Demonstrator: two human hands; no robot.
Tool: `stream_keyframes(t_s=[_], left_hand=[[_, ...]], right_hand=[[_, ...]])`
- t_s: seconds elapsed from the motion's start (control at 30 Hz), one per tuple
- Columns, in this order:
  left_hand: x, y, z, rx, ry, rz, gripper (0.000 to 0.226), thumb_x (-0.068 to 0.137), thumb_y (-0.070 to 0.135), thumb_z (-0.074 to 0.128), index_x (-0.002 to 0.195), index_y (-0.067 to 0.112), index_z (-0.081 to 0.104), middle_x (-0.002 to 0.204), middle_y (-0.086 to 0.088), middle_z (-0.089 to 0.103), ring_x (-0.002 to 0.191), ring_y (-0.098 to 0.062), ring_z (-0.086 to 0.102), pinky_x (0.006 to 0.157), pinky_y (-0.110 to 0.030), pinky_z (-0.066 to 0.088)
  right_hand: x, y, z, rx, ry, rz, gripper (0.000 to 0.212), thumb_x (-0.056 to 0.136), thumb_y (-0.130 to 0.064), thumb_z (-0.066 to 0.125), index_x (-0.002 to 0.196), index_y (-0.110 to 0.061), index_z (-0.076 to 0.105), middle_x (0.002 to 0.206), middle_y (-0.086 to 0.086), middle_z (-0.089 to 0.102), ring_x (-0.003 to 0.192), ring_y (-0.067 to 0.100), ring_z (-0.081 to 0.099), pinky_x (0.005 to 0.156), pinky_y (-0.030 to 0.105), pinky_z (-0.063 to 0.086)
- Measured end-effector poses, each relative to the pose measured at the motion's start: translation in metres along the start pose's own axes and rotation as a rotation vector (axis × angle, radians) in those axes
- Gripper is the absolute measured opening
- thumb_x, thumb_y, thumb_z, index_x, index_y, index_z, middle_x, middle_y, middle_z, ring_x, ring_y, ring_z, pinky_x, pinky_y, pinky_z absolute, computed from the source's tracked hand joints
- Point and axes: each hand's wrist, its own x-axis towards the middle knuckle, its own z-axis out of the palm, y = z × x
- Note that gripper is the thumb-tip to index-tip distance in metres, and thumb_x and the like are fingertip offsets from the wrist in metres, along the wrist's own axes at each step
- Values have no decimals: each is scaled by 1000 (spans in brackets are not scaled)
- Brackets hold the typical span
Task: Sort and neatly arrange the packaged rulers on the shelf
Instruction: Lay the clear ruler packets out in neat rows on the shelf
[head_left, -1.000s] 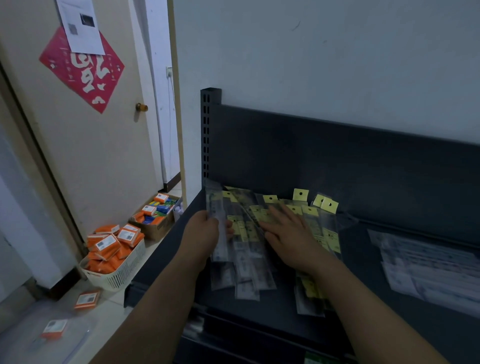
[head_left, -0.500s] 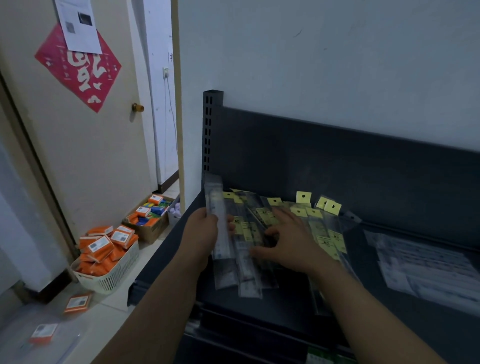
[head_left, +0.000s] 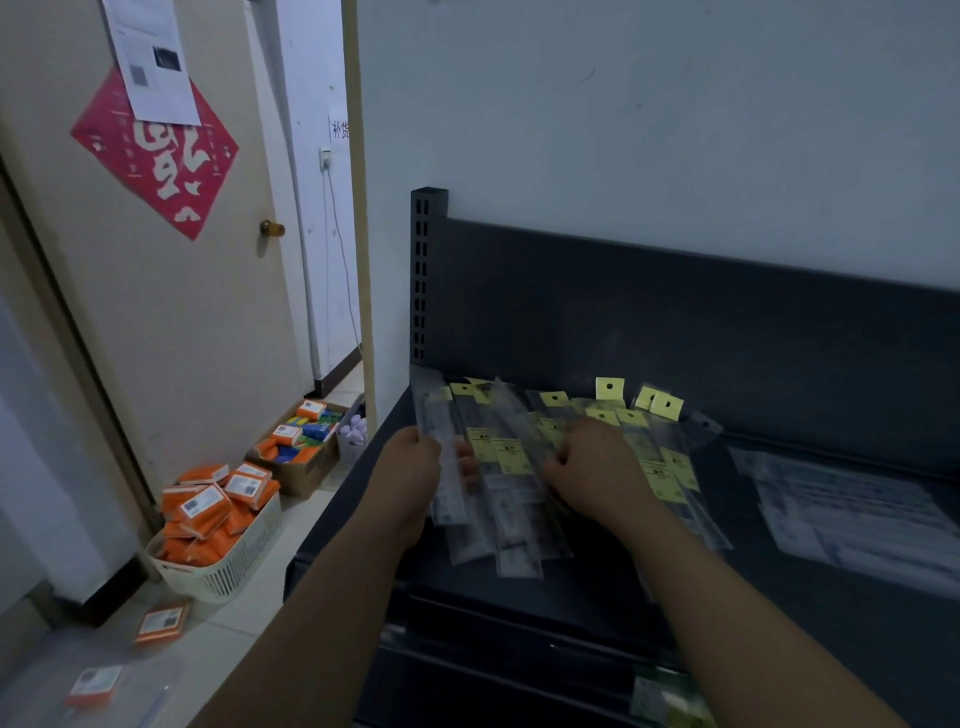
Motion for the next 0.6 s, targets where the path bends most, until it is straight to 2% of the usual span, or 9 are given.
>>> stream_keyframes(t_s=[0.07,0.17,0.23,0.3,0.4,0.47,0.53,0.6], left_hand=[[1,0,0,-1,1,-2,16,101,6,33,99,5,48,80,-14,55,63,-21,53,61,-34,49],[4,3,5,36,-38,2,14,103,21,37,103,12,48,85,-10,53,66,-18,51,62,-32,47],[3,6,13,43,-94,10,16,103,22,40,110,10,47,89,-11,51,70,-18,50,62,-30,47],[5,9,21,77,-154,47,11,101,18,43,106,9,48,90,-12,47,74,-20,47,64,-30,46],[15,9,26,176,-175,150,17,98,20,50,104,5,55,92,-12,54,80,-26,53,71,-36,49],[21,10,25,209,-58,225,26,96,28,53,114,9,52,101,-11,63,87,-26,64,76,-41,55],[27,12,21,207,40,267,33,98,33,49,121,10,47,103,-10,62,86,-22,64,69,-38,56],[30,18,15,109,4,185,43,99,43,43,120,6,51,101,-12,62,81,-21,61,65,-34,51]], right_hand=[[-1,5,-1,171,9,66,47,88,-24,55,46,-11,39,51,7,45,45,15,38,48,25,30],[-7,9,-2,468,59,119,41,89,-18,55,55,3,51,56,17,51,43,15,37,47,24,29],[-13,7,-3,586,58,115,36,91,-18,56,67,9,58,51,10,44,43,12,36,47,25,29],[-18,5,-6,592,54,81,35,92,-22,56,73,6,65,48,2,44,40,7,33,44,22,28],[-27,-1,-18,590,14,-24,30,95,-21,55,70,-16,71,43,-11,53,36,2,39,41,14,30],[-31,-1,-26,678,-30,-30,23,95,-19,54,82,-23,72,57,-5,64,44,-1,47,47,14,38],[-32,5,-35,873,-106,56,21,96,-18,52,90,-21,72,73,6,67,59,8,58,59,23,50],[-30,18,-44,1036,-205,145,20,97,-18,51,101,-13,70,84,5,66,66,13,59,65,24,53]])
